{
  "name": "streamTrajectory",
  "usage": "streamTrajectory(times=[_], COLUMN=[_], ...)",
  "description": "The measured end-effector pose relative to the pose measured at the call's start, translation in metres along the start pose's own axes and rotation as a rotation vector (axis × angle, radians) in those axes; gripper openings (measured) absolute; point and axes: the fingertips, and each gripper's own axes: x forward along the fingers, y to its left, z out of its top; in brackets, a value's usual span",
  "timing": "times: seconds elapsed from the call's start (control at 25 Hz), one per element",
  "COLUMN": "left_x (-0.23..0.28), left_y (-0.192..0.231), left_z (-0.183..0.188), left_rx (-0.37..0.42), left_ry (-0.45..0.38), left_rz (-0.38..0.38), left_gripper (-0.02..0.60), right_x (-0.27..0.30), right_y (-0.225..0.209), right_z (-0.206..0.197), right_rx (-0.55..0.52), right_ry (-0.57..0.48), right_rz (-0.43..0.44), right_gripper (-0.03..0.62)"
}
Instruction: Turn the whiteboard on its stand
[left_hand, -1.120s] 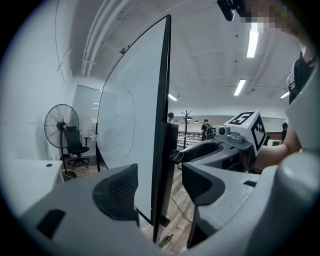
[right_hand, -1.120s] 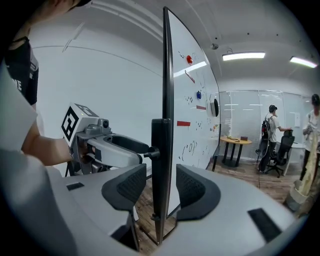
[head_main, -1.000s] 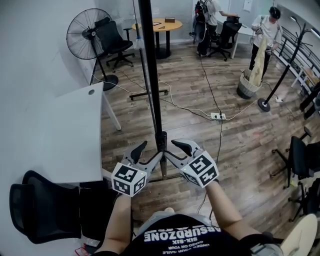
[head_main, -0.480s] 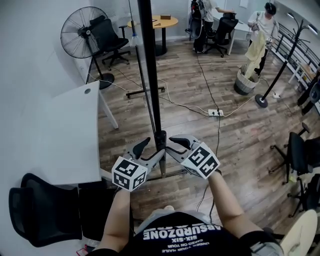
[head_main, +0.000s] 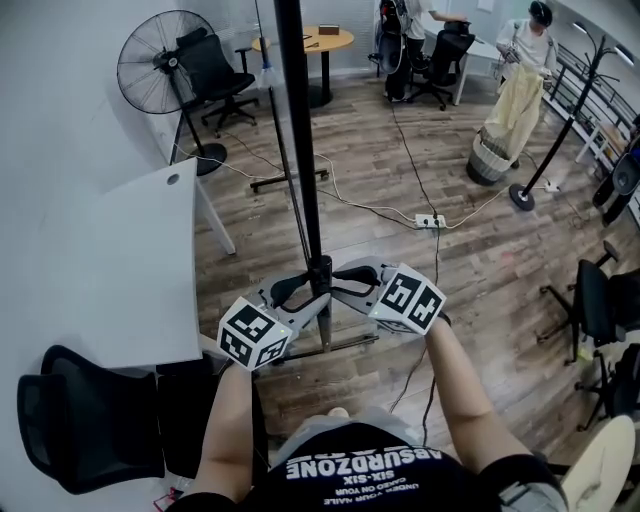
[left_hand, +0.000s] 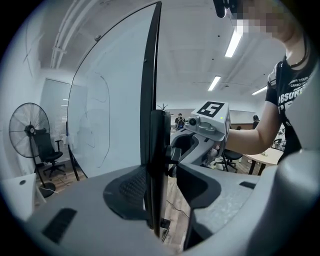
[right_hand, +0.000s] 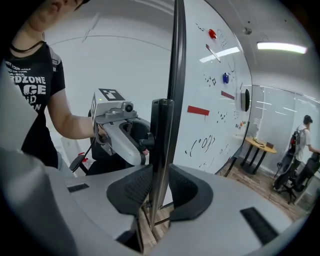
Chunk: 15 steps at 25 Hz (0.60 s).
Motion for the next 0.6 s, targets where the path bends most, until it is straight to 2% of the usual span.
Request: streamTrajectory(times=[0.28,0.4,0.44,0.48,0.6], left_x=[-0.0013,-0.0013,-0.0012,-0.0011,-0.0010], left_y=[-0.0013,-0.0004,0.0011,0.0023,0.0020], left_z=[0.0022,0.0020,0.0011,0.0002,0.0004], left_rx=[0.004,0.007,0.012,0.015,-0.003], left_ry=[0.017,0.027,0.034,0.041,0.051], left_rz=[-0.033,-0.021,-0.008,0.002,0.021], left_gripper=[0.179,0.172,0.159,0.103,0.101], right_x=[0.0014,0.0023,0.0027,0.0031,0.0022], right_y=[0.0022,0.0032,0.0035,0.0038,0.0044], right_z=[0.0045,0.0052,0.0054,0.0055,0.0057], right_rx=[-0.070,-0.089,-0.090,-0.090,-0.087], right_ry=[0.052,0.065,0.065,0.064,0.061], right_rz=[0.065,0.086,0.091,0.094,0.097], right_gripper=[0.093,0.087,0.087,0.087,0.087])
